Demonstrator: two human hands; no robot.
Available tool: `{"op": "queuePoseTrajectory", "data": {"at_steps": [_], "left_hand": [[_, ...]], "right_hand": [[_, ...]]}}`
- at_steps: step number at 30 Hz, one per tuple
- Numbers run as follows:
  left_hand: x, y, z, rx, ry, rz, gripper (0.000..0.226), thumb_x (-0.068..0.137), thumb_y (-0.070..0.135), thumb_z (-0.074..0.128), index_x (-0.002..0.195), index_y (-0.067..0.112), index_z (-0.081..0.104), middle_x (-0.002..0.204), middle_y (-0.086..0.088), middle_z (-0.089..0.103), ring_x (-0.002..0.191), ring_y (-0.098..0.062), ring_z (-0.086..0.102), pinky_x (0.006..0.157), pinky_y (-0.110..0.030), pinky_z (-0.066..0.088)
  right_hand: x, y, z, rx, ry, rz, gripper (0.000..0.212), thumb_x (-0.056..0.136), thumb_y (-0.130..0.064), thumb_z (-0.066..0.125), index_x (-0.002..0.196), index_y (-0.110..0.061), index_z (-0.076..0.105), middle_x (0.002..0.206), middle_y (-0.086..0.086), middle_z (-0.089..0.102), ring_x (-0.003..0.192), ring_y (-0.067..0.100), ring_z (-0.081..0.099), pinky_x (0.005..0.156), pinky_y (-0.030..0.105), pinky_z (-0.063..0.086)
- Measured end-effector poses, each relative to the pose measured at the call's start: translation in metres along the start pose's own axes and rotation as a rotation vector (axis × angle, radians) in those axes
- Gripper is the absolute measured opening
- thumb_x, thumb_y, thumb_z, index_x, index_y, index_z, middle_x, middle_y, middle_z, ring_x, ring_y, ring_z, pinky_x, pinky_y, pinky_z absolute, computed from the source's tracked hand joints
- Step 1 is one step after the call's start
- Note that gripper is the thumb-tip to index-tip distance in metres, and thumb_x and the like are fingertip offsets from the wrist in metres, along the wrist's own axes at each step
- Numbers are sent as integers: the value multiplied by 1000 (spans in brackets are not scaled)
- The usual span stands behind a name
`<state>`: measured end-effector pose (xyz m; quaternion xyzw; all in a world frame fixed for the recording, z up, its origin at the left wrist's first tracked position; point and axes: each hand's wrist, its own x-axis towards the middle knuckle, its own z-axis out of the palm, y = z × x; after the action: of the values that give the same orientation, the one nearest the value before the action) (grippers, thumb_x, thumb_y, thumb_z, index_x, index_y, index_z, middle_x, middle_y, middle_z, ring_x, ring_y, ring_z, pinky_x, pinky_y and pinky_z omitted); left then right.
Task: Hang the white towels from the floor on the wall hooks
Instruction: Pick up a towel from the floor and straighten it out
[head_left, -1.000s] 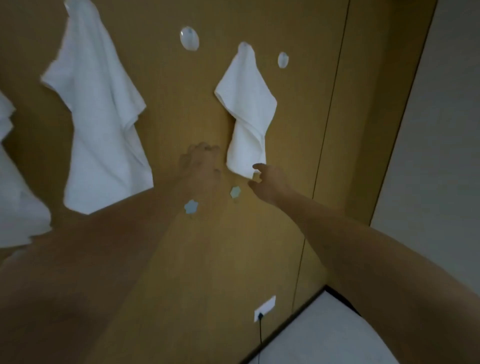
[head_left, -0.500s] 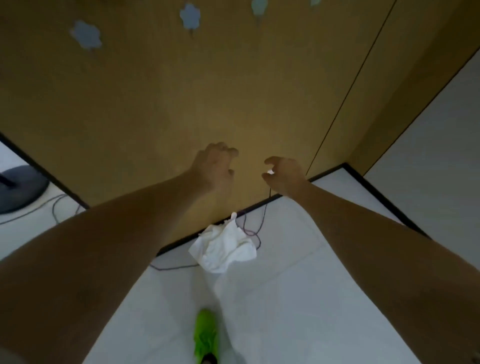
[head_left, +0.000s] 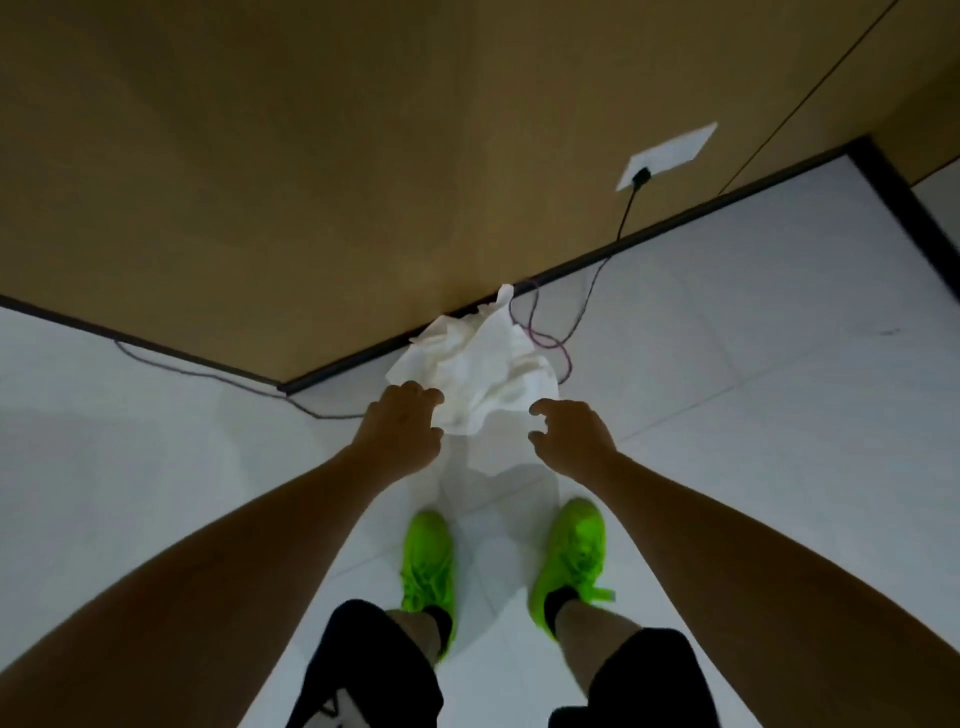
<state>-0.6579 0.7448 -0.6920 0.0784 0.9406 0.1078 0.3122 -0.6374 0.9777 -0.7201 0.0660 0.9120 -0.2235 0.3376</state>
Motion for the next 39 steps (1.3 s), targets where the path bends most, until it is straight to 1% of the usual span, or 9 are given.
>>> {"op": "queuePoseTrajectory", "data": {"at_steps": [6, 11, 16, 20, 22, 27, 34, 37, 39], "left_hand": [[115, -28, 165, -30, -42, -58, 45, 94, 34, 53, 136, 21, 47, 133, -5, 50, 124, -25, 44, 102, -39, 41], [206, -50, 267, -95, 25, -93, 44, 92, 32, 57, 134, 19, 52, 132, -5, 51, 121, -25, 46, 100, -40, 42], [268, -76, 320, -124, 52, -118, 45, 90, 32, 59, 133, 21, 53, 133, -4, 51, 121, -25, 46, 102, -41, 42], [285, -89, 317, -157, 70, -127, 45, 91, 32, 58, 134, 22, 51, 135, -5, 49, 123, -26, 44, 103, -41, 41], [270, -87, 300, -173, 66, -134, 44, 92, 31, 57, 134, 21, 51, 135, -6, 49, 122, -27, 44, 103, -41, 41], [188, -48, 204, -175, 45, -130, 46, 92, 30, 57, 136, 19, 49, 134, -6, 50, 123, -25, 44, 101, -39, 42], [48, 36, -40, -171, 183, -41, 53, 90, 37, 60, 138, 20, 46, 135, -3, 51, 125, -24, 45, 102, -36, 40], [-3, 77, -154, -164, 253, 67, 55, 84, 50, 64, 126, 16, 53, 119, -3, 59, 113, -24, 54, 93, -35, 46], [-33, 108, -231, -203, 279, 139, 66, 80, 58, 66, 129, 15, 52, 122, -3, 60, 111, -23, 56, 92, -36, 47]], "right_hand": [[146, 71, 127, -72, -43, -60, 42, 91, -26, 61, 132, -25, 55, 122, 2, 65, 113, 23, 60, 90, 32, 48], [261, 108, 200, -276, 60, -185, 39, 90, -20, 61, 129, -18, 55, 118, 7, 60, 110, 27, 55, 88, 37, 51], [339, 123, 243, -550, 255, -299, 52, 79, -20, 69, 128, -18, 52, 127, 8, 54, 118, 33, 45, 101, 48, 35], [355, 118, 243, -626, 248, -284, 28, 82, -26, 60, 110, -28, 63, 105, -1, 63, 109, 26, 50, 105, 49, 25], [337, 107, 226, -585, 223, -282, 24, 83, -23, 57, 106, -27, 65, 102, -1, 63, 103, 24, 55, 103, 44, 29], [238, 52, 128, -491, 246, -328, 24, 77, -13, 60, 99, -17, 68, 92, 3, 64, 83, 26, 63, 79, 33, 41], [63, -67, -100, -336, 366, -340, 27, 72, -7, 58, 96, -13, 67, 90, 5, 64, 78, 27, 61, 73, 31, 47], [-9, -123, -205, -249, 429, -391, 21, 79, -9, 55, 97, -11, 66, 89, 9, 61, 76, 29, 60, 67, 30, 47], [-51, -160, -277, -232, 493, -440, 19, 85, -14, 53, 98, -11, 66, 88, 10, 62, 77, 28, 59, 65, 30, 44]]}}
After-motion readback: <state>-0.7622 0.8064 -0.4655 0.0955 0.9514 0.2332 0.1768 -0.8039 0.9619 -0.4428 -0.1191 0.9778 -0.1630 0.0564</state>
